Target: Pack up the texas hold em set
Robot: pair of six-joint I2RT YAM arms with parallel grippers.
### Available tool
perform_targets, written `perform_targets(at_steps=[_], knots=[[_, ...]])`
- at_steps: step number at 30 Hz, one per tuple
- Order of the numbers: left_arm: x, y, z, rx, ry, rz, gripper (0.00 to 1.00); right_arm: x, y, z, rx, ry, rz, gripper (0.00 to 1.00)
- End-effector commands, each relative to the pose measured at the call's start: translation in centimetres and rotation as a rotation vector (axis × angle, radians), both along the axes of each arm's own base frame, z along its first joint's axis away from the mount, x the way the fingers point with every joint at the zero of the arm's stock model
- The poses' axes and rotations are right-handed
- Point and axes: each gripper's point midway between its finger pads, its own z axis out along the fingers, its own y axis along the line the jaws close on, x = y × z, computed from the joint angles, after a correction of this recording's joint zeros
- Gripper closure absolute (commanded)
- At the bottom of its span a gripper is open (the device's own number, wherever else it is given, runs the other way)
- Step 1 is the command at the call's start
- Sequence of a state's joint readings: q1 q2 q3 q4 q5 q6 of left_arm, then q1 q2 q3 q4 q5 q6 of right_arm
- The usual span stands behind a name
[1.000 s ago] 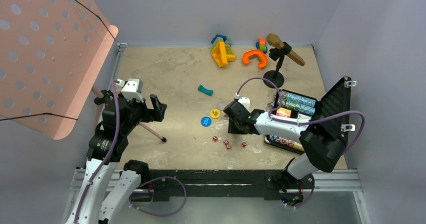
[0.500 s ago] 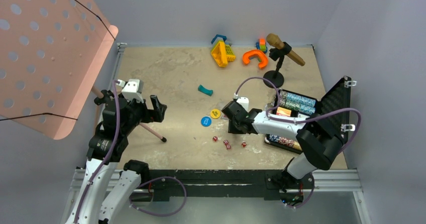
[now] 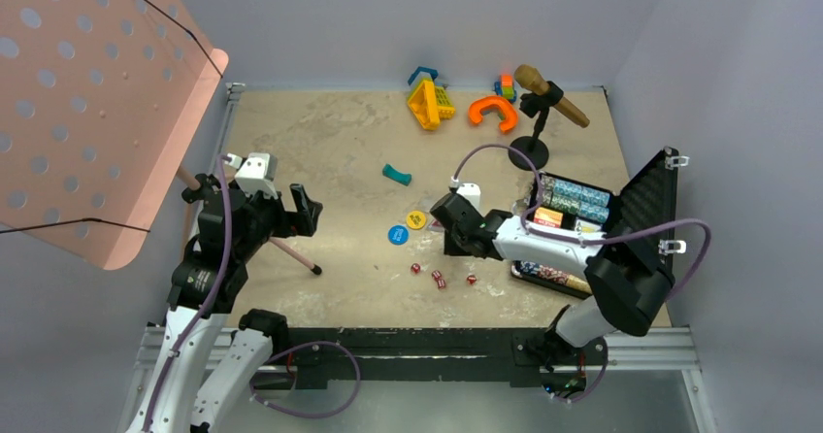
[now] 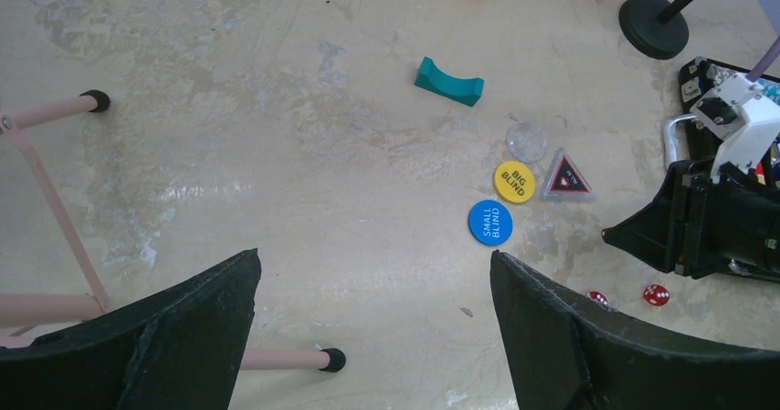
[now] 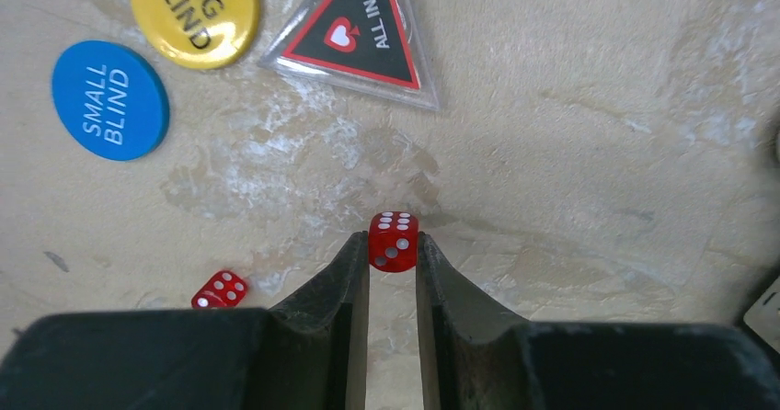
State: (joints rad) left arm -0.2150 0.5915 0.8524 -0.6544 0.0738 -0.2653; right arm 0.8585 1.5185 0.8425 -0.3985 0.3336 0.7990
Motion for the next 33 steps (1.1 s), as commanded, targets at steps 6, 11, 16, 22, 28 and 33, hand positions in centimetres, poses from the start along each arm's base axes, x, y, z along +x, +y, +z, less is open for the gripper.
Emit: perform_targets(at_steps=[6,11,16,22,28,33], knots=[[0.0,-0.2,0.5,0.022,-0.034,-0.037,0.02,3.0,-2.6,7.1,-0.026,-0.2,0.036,0.97],[-0.4,-0.3,0.8,0.021,-0.065,-0.056,0.01,4.6,-8.0,8.4,-0.004,-0.202,-0.046,0.99],[-0.6,-0.6,1.0,0.012,-0.079,-0.073,0.01,5.5,-13.2,9.9,-0.037,-0.206,-0.118,1.0],[-0.6,-0.9,1.0,0.006,-0.086,-0.085,0.01,5.4,-17.5,10.4,-0.034,-0.181,-0.196,1.0],[-0.5,-0.9,1.0,0.005,-0.085,-0.084,0.01,4.3,-21.7,9.1,-0.009,-0.122,-0.304,1.0],[-0.4,-1.1,0.8,0.004,-0.073,-0.098,0.01,4.4,-23.6,7.7,0.05,-0.076,-0.369,1.0]])
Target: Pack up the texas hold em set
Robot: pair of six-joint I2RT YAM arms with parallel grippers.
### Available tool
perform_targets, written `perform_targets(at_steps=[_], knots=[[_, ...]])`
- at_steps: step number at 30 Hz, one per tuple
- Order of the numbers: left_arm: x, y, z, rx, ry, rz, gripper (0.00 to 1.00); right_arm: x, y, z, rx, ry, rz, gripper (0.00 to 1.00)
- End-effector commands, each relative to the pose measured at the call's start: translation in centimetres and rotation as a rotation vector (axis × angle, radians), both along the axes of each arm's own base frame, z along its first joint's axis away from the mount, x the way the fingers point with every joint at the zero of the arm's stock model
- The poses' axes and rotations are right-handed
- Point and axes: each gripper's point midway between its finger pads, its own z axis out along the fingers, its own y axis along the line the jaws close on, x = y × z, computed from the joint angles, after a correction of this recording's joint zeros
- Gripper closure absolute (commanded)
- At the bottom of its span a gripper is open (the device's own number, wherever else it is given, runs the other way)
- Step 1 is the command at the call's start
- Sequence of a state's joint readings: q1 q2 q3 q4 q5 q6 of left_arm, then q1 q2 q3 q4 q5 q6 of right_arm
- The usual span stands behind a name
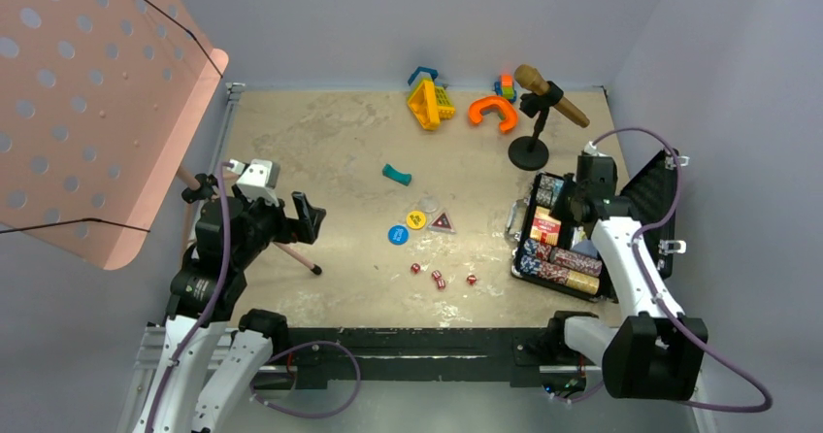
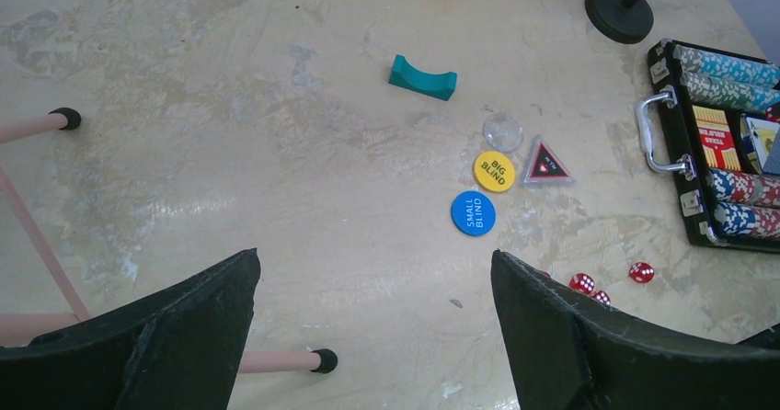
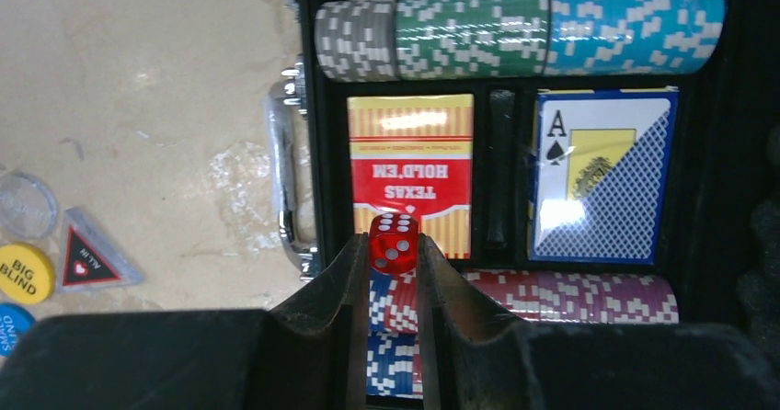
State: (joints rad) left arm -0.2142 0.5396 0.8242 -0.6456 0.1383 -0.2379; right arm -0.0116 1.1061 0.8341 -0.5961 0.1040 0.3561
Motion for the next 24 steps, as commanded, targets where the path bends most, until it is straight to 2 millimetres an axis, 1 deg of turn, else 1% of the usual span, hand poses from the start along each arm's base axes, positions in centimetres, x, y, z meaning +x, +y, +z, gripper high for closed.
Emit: perform_targets(at_steps=[1,5,9,14,20,24], knots=[[0.5,-0.4,0.7,0.01,-0.037,-0.03,0.01,-0.2,-0.7,-1.2,0.059,0.032,0.007,1.0],[0.6,-0.3,0.6,0.016,-0.037,-0.031,0.01,0.7,-2.2,-1.5,0.046,0.038,-0.034,1.0],[0.5,-0.4,0.6,0.019,-0.037,-0.035,0.01,2.0,-4.2,-1.3,-0.029,0.057,-0.053,1.0],[0.6,-0.4,0.5,0.027,-0.034,-0.037,0.01,2.8,-6.2,-1.4,-0.118,0.086,-0.076,1.0],[0.7,-0.4,0.4,0.035,-0.033,-0.041,0.01,3.8,-7.1,-2.0,-0.17,0.088,-0.059,1.0],[0.6,-0.4,0.4,0.038,-0.033,-0.043,0.01,4.2,-7.2,-2.8,-0.178,0.108,-0.038,1.0]])
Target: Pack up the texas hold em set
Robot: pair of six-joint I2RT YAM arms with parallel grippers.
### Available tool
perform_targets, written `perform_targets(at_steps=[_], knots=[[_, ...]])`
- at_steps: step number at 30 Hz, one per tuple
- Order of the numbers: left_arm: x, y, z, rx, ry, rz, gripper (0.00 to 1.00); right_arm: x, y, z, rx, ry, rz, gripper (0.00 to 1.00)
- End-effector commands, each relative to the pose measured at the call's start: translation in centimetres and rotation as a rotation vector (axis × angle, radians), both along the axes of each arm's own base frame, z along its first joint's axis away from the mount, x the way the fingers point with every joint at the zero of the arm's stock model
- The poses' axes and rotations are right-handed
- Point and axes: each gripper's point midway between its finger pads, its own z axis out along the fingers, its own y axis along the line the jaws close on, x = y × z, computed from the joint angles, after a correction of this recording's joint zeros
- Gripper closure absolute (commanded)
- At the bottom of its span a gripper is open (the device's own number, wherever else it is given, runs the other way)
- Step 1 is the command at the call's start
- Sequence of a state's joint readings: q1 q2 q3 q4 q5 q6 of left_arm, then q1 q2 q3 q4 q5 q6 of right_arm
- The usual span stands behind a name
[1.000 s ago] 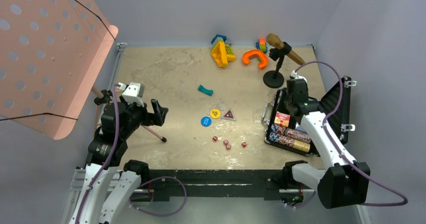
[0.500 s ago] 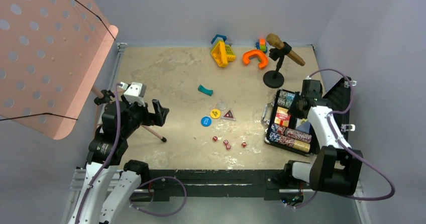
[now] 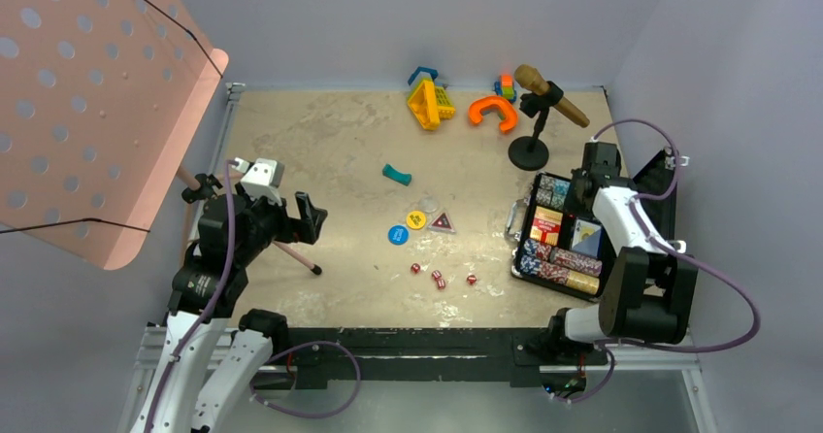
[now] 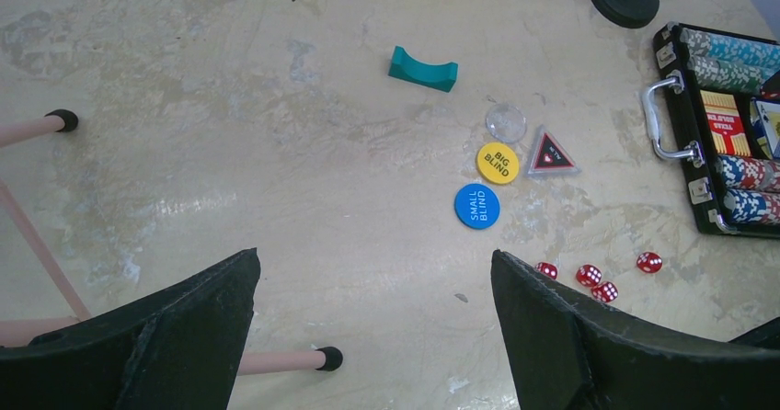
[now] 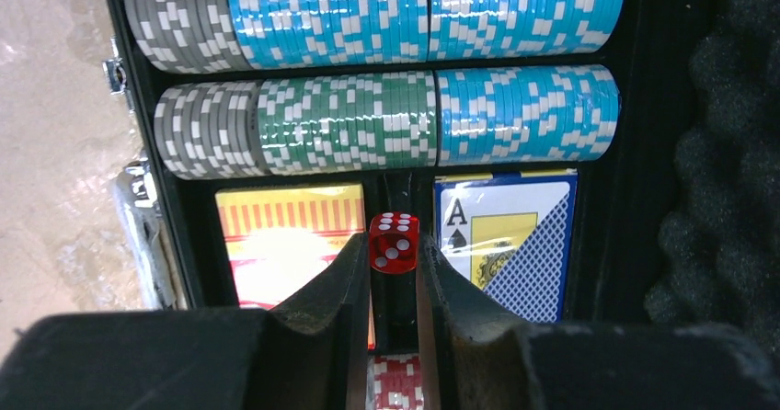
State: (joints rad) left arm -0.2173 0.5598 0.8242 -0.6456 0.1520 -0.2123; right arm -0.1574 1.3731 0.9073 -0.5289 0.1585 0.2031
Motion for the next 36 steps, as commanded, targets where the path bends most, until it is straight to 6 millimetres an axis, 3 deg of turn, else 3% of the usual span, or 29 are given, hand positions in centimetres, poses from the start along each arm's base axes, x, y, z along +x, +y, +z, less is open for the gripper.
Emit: perform_targets(at_steps=[1,15,36], knots=[[0.5,-0.2,0.9,0.017,-0.047,-0.018,0.01,2.0,-1.1,1.0,-0.059,-0.042,0.024,1.0],[0.4,0.0,0.9,0.024,-0.053,-0.013,0.0,1.8,-1.3,-1.8,-0.023,0.017,0.01,1.0],[0.5,-0.1,0.7,0.024,-0.049,-0.016,0.01,1.4,-0.7,-2.6,0.024,0.03,0.006,1.0]])
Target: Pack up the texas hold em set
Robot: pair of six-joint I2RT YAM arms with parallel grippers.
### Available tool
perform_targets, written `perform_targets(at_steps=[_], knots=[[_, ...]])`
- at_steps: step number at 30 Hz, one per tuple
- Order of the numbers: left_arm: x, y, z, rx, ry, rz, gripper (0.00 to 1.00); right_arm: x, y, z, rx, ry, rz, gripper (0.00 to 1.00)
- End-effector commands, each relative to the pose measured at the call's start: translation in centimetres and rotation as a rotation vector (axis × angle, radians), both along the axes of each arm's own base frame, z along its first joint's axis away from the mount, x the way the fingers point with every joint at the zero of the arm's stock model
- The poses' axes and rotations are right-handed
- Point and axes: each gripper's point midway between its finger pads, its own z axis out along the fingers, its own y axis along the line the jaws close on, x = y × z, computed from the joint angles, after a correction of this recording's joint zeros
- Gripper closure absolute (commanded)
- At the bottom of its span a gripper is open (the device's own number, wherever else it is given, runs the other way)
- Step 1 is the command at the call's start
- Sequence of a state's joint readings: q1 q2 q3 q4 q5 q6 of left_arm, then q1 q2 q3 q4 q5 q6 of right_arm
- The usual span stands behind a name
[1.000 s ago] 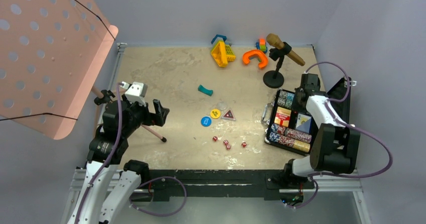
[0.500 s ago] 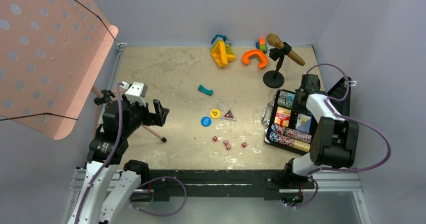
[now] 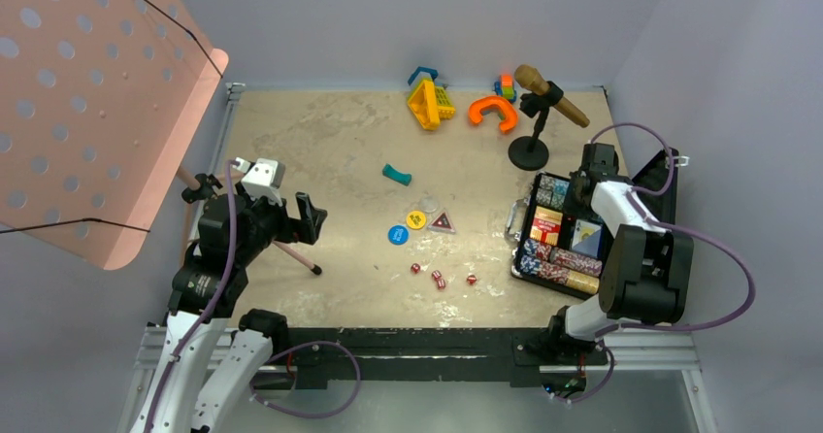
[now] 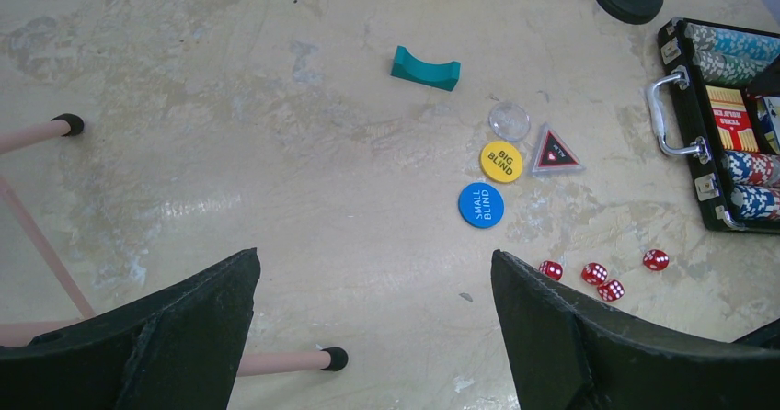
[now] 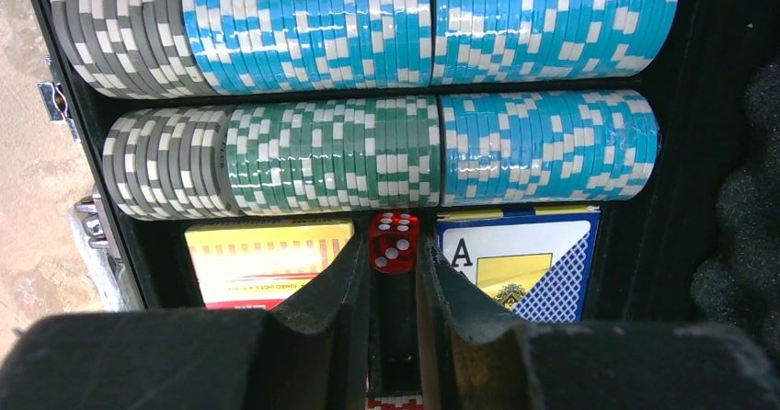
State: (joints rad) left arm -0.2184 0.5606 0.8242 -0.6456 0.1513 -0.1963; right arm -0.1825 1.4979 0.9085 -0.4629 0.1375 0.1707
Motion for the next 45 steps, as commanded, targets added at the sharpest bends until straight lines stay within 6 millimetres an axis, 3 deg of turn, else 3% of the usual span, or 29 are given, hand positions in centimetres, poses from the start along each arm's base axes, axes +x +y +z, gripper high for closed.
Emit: perform_targets(at_steps=[1,45], knots=[[0.5,-0.1,0.7,0.009,-0.042,-0.008,0.01,0.5,0.0,0.4,0.011,-0.026,-0.011,1.0],[0.5,-0.1,0.6,0.006,-0.037,-0.008,0.01,-0.4,-0.7,-0.8,0.016,0.031,-0.095,0.99]])
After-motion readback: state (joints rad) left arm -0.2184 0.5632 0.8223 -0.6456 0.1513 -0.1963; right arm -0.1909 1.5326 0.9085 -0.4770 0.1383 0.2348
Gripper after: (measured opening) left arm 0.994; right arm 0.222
